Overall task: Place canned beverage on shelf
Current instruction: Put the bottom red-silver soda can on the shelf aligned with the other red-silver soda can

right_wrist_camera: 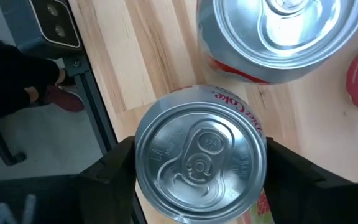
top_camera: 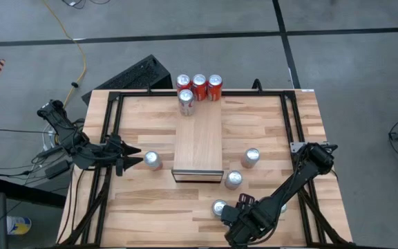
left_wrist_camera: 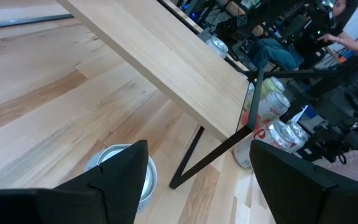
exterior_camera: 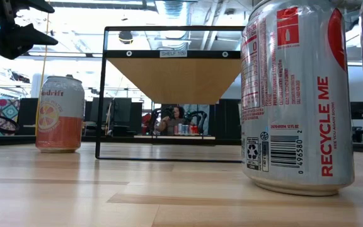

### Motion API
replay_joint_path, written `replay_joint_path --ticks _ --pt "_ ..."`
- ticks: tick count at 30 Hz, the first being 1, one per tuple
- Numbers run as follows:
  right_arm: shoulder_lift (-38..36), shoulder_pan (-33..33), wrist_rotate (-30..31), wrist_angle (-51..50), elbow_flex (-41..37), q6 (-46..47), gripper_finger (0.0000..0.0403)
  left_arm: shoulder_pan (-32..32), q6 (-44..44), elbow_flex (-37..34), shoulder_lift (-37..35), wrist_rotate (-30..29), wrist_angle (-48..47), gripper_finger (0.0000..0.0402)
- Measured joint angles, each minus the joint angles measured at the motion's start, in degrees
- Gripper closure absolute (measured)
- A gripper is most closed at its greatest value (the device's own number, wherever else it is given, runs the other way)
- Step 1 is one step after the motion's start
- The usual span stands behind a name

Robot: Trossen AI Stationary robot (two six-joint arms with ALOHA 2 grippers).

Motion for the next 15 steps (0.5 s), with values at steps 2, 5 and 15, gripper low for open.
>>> replay_joint_path --ticks 2,5,15 --pt "-0.21 0.03 -0.05 -1.14 0.54 -1.50 0.0159 0.00 -0.39 0.00 0.00 0.00 0.00 0.0132" --pt "-0.45 0.03 -0.20 -3.90 2.27 -4.20 0.0161 0.01 -0.43 0.00 0.00 -0.01 0.01 0.0132" --pt "-0.66 -2.17 -0.09 -21.14 16.29 -14.76 0.0158 0.01 -0.48 0.00 0.00 -0.02 0.00 0.0132"
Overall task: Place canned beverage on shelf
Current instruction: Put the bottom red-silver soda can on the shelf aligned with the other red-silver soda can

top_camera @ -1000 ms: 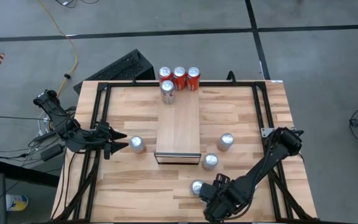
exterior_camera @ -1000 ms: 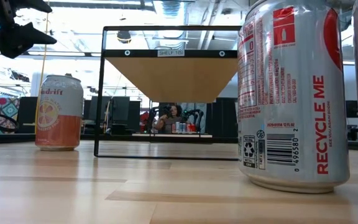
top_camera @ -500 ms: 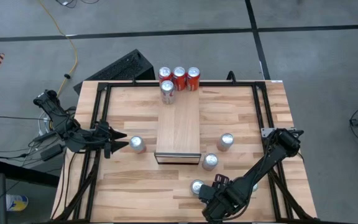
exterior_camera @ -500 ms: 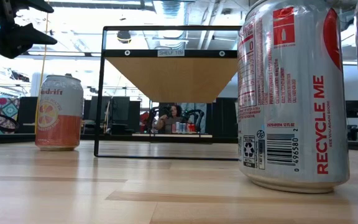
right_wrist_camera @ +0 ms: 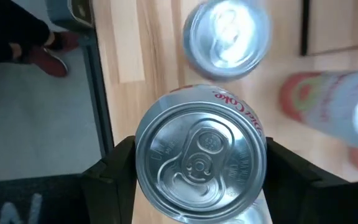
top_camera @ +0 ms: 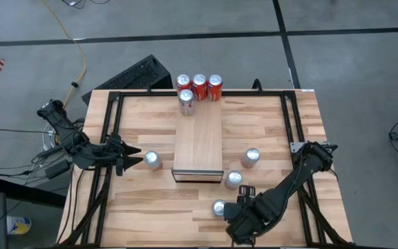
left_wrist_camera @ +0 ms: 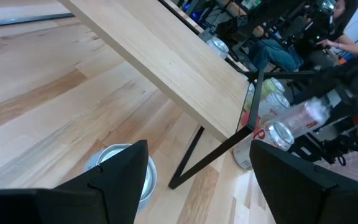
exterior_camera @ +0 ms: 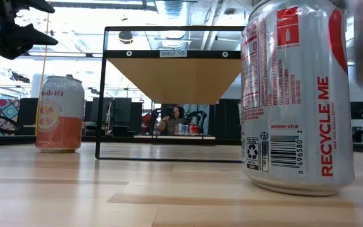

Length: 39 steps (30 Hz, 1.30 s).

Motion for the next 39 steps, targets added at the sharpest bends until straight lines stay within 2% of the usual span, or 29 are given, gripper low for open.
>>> replay_joint_path --ticks 4,11,18,25,33,39 --pt "-0.24 -1.90 2.60 -8.21 7.36 -5.07 0.0158 0.01 0.00 0.00 0.00 -0.43 -0.02 0.0132" --pt "-3.24 -8.63 6.91 -8.12 14.53 -14.32 0.0158 0.00 0.62 0.00 -0.01 -0.76 -0.22 0.0132" --pt "-7.11 -15.71 7.80 -8.20 14.71 -24.36 0.0158 0.01 1.20 0.00 -0.02 -2.16 -0.20 0.0132" --pt "-8.63 -27.15 8.96 -8.31 14.79 -37.17 0.0158 0.01 1.10 0.00 -0.02 -3.13 -0.20 0.0132" --pt "-10.33 -37.93 7.41 -8.22 14.76 -46.63 0.0158 0.01 0.57 0.00 -0.02 -3.96 -0.74 0.0132" --pt "-19.11 -41.42 7.22 -8.05 7.64 -52.33 0.0158 0.01 0.21 -0.02 -0.01 -5.74 -2.36 0.0132"
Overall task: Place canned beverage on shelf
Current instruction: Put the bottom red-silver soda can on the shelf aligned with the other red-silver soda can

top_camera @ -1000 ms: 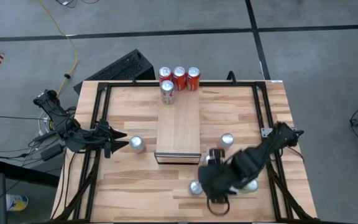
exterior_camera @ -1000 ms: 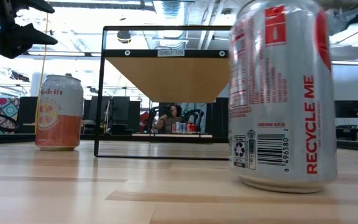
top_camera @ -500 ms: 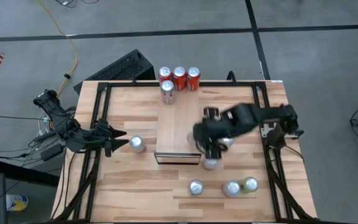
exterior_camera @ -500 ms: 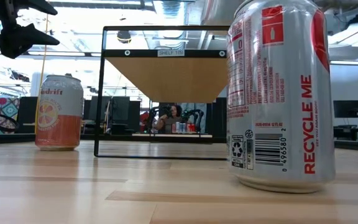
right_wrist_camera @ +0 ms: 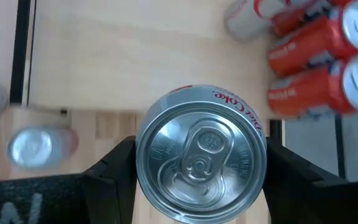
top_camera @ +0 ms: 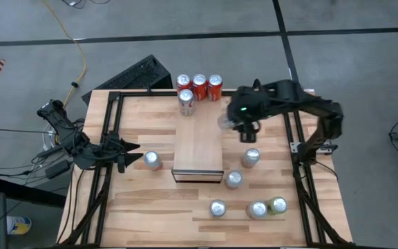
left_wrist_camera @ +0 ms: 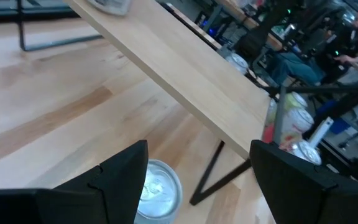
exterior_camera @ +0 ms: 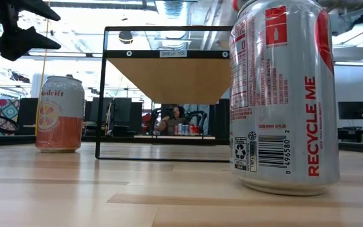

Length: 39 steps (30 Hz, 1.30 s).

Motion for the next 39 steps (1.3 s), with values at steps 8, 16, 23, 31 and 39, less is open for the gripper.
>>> replay_joint_path --ticks 8,16,23,31,39 --pt "-12.33 -5.19 -0.73 -0.12 -21.04 -12.00 0.0158 -0.01 -0.01 0.00 -0.01 -3.60 -0.70 0.0132" --pt "-10.65 -16.96 -5.14 8.96 -33.13 -22.84 0.0158 -0.02 -0.06 0.00 -0.01 -5.89 -0.67 0.0132" --pt "-3.80 -19.28 -11.41 13.59 -35.99 -28.81 0.0158 -0.01 -0.10 0.00 -0.01 -5.51 -1.32 0.0132" --pt "-0.14 -19.60 -14.70 22.81 -41.16 -30.34 0.0158 0.00 -3.07 0.00 -0.02 -7.30 -4.13 0.0132" --pt "-1.13 -21.15 -18.09 27.52 -47.83 -31.51 0.0158 0.00 -5.60 0.00 -0.03 -11.14 -4.08 0.0132"
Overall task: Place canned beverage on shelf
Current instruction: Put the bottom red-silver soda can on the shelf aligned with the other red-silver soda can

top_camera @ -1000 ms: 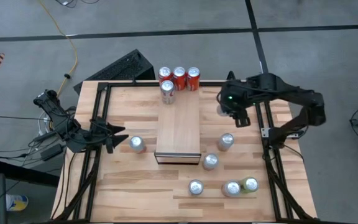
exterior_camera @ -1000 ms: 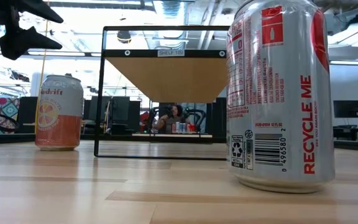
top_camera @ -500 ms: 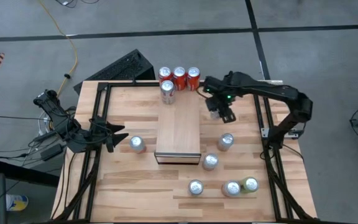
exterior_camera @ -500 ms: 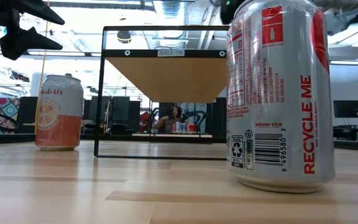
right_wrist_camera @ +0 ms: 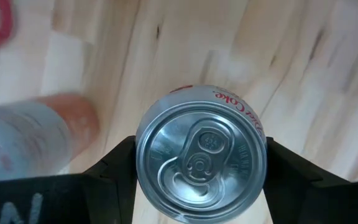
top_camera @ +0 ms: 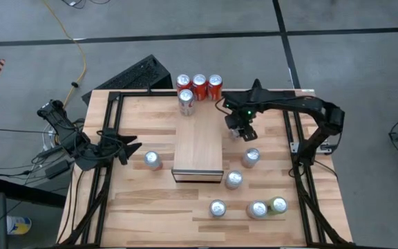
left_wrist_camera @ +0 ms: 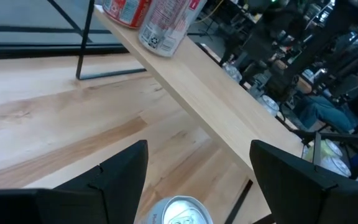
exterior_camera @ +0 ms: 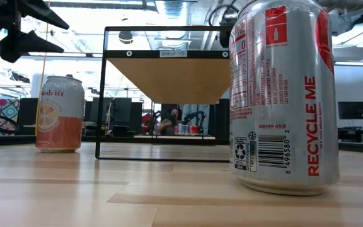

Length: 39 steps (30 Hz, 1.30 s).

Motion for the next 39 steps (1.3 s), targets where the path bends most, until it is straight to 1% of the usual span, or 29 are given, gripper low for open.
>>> replay_joint_path --ticks 3,8,10,13,19,21,24,28,31,34,37,39 --pt "-0.20 -0.66 -0.04 0.20 -2.43 -1.09 0.0157 0.02 0.18 0.00 0.00 -0.16 -0.03 0.0132" --pt "-0.20 -1.99 -0.67 0.66 -2.99 -1.91 0.0157 0.04 1.44 0.00 -0.02 -0.91 -0.05 0.0132" --pt "-0.15 -2.46 -0.90 0.60 -3.04 -1.03 0.0150 0.04 1.41 0.00 -0.02 -1.41 -0.04 0.0132" --pt "-0.08 -2.62 -0.84 -0.04 -3.06 0.70 0.0126 0.04 1.41 0.00 -0.02 -1.63 -0.07 0.0132" --pt "0.40 -2.38 0.92 -3.47 -3.14 3.80 0.0048 0.04 1.48 0.00 -0.02 -1.60 -0.06 0.0132" --pt "0.26 -1.99 2.72 -4.03 -2.72 5.42 0.0028 0.04 1.48 0.00 -0.02 -1.60 -0.03 0.0132" --pt "-0.19 -2.12 3.48 -5.04 -1.49 8.00 0.0010 0.04 1.48 0.00 -0.02 -1.58 -0.04 0.0132" --pt "-1.11 -2.23 3.48 -7.82 1.89 13.11 0.0005 0.04 1.43 0.00 -0.02 -1.52 -0.03 0.0132" --pt "-2.03 -2.45 4.28 -12.06 4.40 18.97 0.0007 0.04 1.41 0.00 -0.02 -0.79 -0.03 0.0132" --pt "-3.75 -2.45 4.51 -16.37 5.30 28.81 0.0008 0.04 0.75 0.00 -0.02 0.16 -0.05 0.0132" --pt "-6.32 -2.44 3.95 -18.49 5.31 43.09 0.0008 0.04 0.63 0.00 -0.02 1.13 -0.07 0.0132" --pt "-8.24 -1.91 3.47 -17.13 5.31 55.49 0.0008 0.04 0.60 0.00 -0.02 1.49 -0.43 0.0132"
